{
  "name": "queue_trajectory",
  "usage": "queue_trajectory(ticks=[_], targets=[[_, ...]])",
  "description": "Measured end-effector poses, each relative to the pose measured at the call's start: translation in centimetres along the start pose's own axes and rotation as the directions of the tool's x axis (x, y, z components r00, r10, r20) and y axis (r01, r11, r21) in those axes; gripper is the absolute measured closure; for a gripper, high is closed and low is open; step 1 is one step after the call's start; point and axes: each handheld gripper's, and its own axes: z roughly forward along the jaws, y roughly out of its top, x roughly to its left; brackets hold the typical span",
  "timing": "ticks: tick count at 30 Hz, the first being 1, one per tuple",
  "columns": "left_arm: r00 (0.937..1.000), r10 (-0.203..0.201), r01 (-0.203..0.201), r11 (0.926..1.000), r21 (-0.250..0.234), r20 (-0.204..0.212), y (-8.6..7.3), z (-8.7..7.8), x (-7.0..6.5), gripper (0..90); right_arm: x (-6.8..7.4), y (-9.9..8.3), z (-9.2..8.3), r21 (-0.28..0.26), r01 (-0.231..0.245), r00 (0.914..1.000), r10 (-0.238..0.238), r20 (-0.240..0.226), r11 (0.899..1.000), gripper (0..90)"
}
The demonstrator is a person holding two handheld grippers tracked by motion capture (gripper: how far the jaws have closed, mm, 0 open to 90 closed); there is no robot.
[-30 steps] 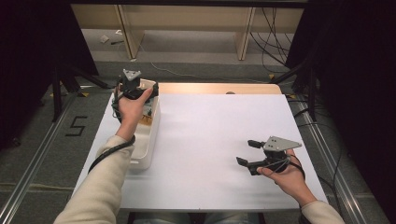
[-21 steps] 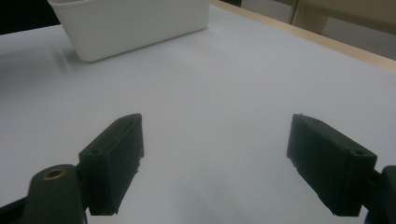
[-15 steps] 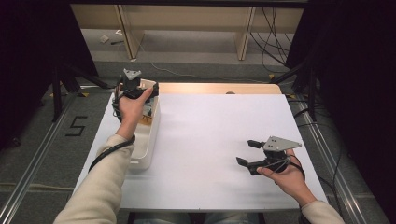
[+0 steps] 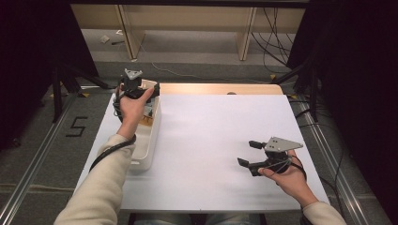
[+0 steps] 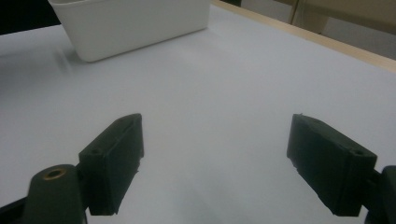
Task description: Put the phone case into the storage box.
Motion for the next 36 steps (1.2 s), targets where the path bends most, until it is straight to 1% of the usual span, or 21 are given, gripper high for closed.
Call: queue_trajectory(ticks=[36], targets=[[0.9999,-0.007,0.007,0.9995,0.032,0.012,0.1,1.1,0.3,10.7,0.0,0.0,0.0,0.002,0.002,1.0000,-0.002,-0.002,1.000,19.7]])
